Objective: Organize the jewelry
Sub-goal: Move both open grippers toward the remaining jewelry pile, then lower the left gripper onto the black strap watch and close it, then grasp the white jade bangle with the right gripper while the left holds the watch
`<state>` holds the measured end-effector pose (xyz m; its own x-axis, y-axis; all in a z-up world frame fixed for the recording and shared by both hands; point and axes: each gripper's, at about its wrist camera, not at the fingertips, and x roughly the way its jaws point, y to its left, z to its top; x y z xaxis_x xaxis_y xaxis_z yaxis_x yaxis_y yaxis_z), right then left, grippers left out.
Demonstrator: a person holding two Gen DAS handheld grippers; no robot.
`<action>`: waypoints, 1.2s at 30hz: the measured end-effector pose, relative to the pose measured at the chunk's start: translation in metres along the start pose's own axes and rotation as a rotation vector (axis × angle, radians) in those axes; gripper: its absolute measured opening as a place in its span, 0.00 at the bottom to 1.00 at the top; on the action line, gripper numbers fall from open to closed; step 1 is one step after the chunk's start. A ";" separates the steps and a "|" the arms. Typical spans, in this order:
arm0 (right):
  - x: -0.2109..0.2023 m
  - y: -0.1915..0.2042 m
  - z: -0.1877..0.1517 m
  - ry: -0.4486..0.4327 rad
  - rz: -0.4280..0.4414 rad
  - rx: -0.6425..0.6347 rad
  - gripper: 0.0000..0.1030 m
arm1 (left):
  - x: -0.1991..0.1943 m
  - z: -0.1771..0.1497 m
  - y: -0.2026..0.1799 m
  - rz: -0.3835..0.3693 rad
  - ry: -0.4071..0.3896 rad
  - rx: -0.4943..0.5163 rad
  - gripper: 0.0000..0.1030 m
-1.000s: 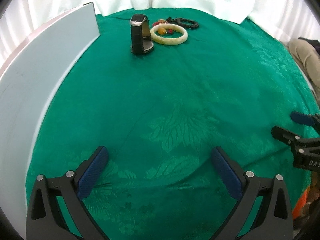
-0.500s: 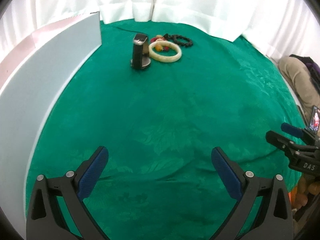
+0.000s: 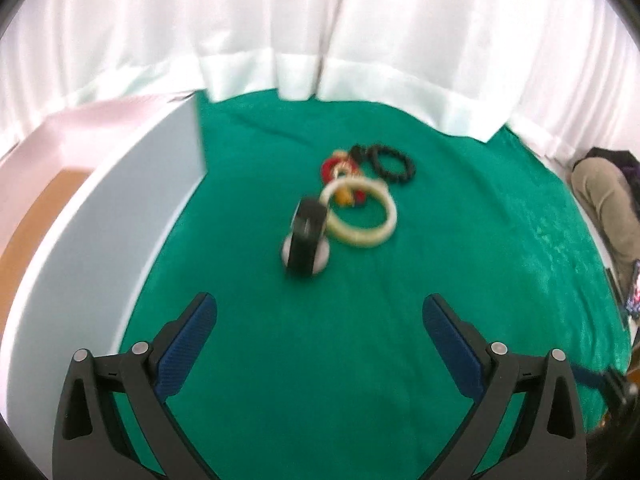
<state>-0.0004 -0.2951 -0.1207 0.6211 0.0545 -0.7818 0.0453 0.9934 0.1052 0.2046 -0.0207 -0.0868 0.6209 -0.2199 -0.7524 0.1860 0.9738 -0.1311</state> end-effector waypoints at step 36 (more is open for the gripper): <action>-0.008 0.006 -0.006 -0.009 0.052 0.004 0.90 | -0.049 -0.037 0.002 -0.053 0.064 -0.010 0.19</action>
<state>-0.0095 -0.2892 -0.1178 0.6296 0.1046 -0.7698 0.0162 0.9889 0.1477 0.1469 -0.0062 -0.0740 0.5604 -0.2669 -0.7840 0.2092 0.9616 -0.1778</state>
